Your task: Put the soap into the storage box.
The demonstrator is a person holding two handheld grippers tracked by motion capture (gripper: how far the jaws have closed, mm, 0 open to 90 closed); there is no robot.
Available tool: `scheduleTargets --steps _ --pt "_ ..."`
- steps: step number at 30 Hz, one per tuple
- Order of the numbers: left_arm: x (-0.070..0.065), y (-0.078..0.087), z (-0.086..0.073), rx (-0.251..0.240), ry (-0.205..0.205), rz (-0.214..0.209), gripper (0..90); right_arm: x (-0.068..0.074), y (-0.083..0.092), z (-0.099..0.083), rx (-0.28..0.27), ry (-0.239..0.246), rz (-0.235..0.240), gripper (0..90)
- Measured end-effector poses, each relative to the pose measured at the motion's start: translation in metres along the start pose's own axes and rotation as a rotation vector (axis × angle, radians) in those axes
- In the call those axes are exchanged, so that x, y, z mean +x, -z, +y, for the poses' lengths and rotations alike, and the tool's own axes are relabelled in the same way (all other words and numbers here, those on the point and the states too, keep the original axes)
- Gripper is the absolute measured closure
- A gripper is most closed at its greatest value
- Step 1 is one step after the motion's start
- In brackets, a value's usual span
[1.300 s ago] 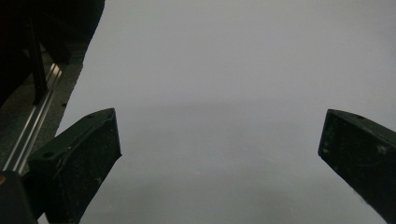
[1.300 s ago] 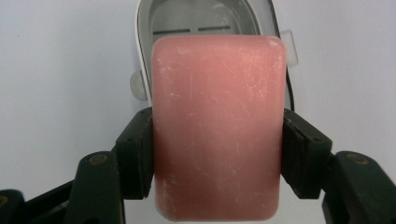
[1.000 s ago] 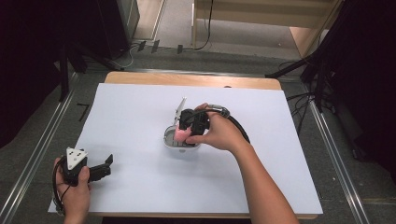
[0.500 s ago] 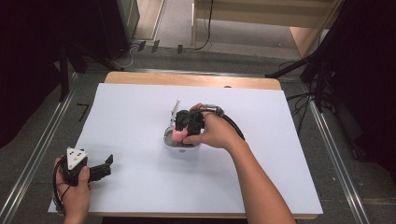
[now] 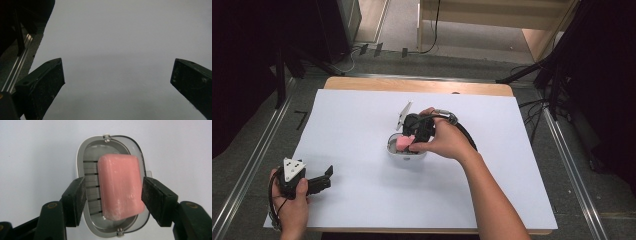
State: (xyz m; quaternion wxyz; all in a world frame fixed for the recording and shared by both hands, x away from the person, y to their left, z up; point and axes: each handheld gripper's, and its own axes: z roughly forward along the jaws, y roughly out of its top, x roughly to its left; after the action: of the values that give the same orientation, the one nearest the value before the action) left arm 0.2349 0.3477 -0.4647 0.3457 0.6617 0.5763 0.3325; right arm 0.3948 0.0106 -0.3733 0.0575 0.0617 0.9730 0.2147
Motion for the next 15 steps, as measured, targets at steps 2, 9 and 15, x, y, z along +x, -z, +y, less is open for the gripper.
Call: scheduleTargets --steps 2,9,15 --pt "0.0 0.0 0.0 0.001 -0.003 0.0 0.0 0.001 0.001 -0.004 -0.01 -0.023 0.003 34.9" --pt "-0.001 0.0 0.0 0.004 -0.003 0.005 0.0 0.003 0.004 -0.026 -0.038 -0.081 0.009 33.7" --pt "-0.001 0.0 0.0 0.003 -0.003 0.006 0.0 0.006 0.008 -0.043 -0.047 -0.104 0.006 32.7"
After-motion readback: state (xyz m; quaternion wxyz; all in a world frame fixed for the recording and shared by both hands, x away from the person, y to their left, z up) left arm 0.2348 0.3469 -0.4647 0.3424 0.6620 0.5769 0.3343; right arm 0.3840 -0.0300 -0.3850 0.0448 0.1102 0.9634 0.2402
